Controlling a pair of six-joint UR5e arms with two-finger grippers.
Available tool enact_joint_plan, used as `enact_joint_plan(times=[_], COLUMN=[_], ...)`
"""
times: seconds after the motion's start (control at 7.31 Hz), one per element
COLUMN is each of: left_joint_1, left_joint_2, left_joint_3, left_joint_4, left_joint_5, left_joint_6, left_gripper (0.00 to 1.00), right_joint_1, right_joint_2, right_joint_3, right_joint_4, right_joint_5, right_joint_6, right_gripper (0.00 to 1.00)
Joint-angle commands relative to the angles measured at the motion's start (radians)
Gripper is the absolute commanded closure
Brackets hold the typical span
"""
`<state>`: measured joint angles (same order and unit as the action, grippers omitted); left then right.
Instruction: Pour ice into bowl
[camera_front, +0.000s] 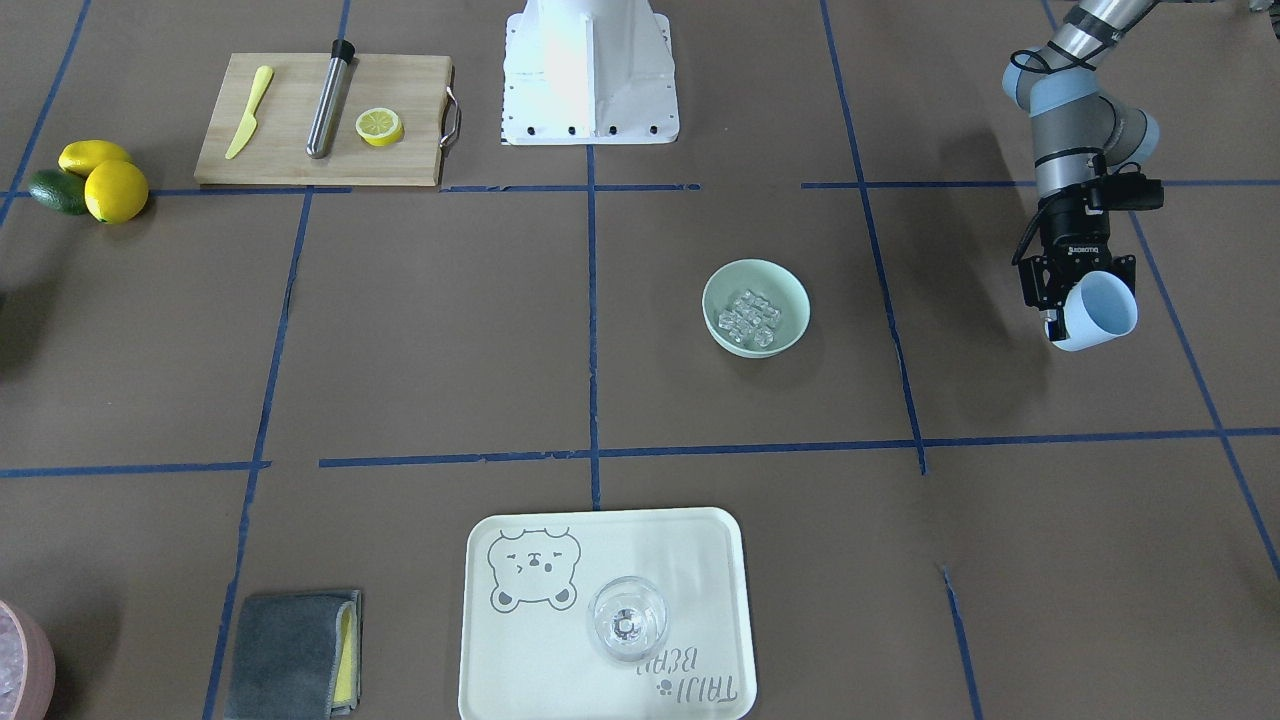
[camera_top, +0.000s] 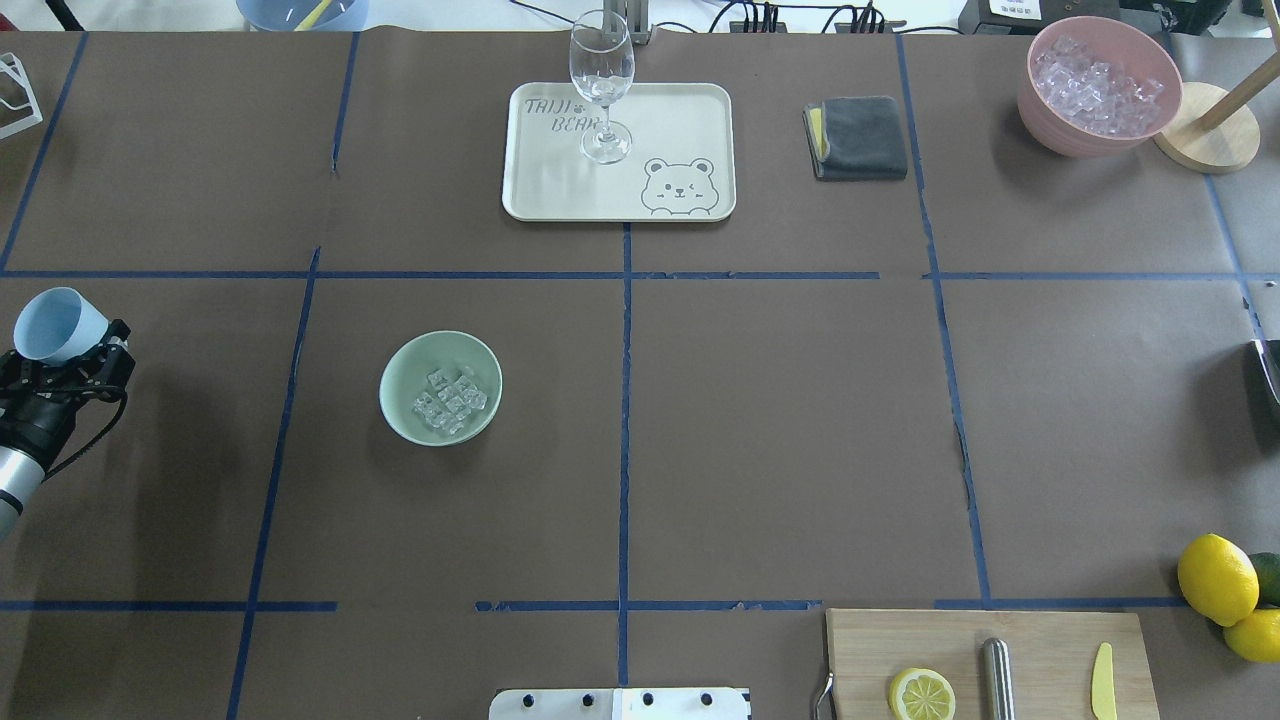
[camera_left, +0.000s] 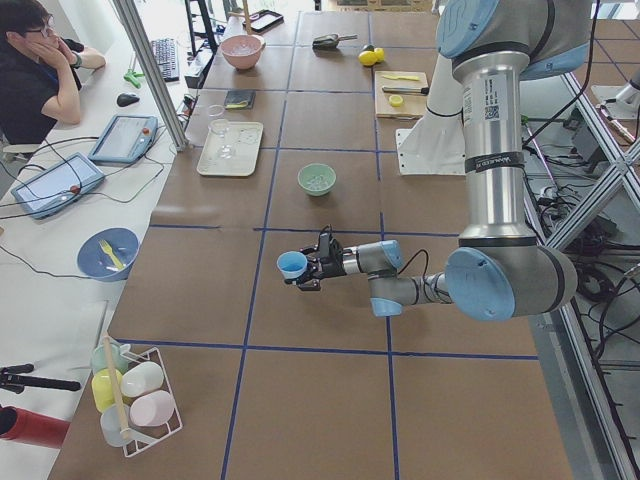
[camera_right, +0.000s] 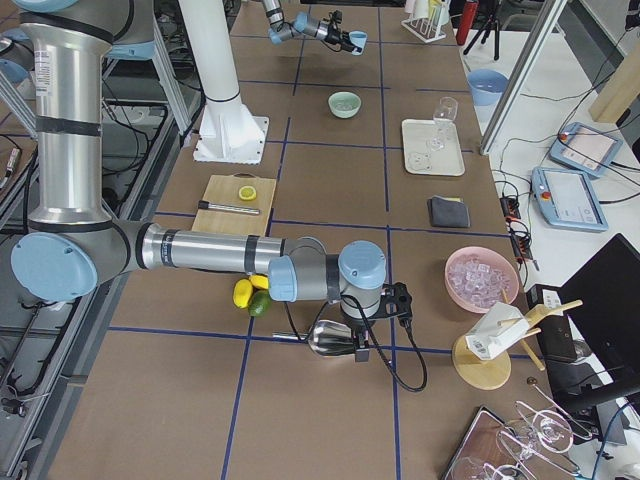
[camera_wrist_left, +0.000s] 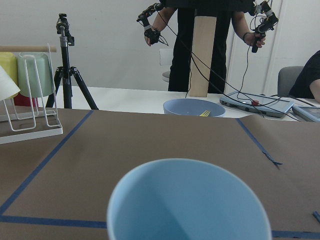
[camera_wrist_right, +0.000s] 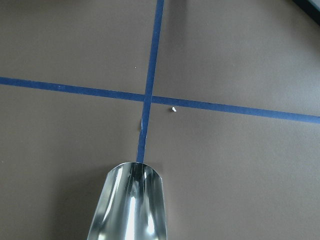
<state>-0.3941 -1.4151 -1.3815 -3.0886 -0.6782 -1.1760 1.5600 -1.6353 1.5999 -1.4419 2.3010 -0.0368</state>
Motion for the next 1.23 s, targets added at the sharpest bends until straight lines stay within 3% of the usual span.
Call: enact_joint_plan(times=[0.0, 0.41, 0.96, 1.1], left_joint_1=[0.012, 0.034, 0.095, 0.096], left_joint_2=[-0.016, -0.018, -0.016, -0.016], left_joint_3=[0.03, 0.033, 0.035, 0.039], left_joint_4=[0.001, -0.001, -0.001, 0.001], left_joint_5=[0.0, 0.002, 0.068, 0.08], left_joint_6=[-0.001, -0.004, -0.02, -0.021], left_gripper=[0.56, 0.35, 0.2, 0.0], right_joint_1=[0.0, 0.0, 0.0, 0.0], right_joint_2=[0.0, 0.0, 0.0, 0.0], right_joint_3=[0.0, 0.0, -0.001, 0.0], right_joint_4=[0.0, 0.0, 0.0, 0.0], right_joint_5=[0.0, 0.0, 0.0, 0.0], right_joint_6=[0.0, 0.0, 0.0, 0.0], right_gripper=[0.0, 0.0, 0.0, 0.0])
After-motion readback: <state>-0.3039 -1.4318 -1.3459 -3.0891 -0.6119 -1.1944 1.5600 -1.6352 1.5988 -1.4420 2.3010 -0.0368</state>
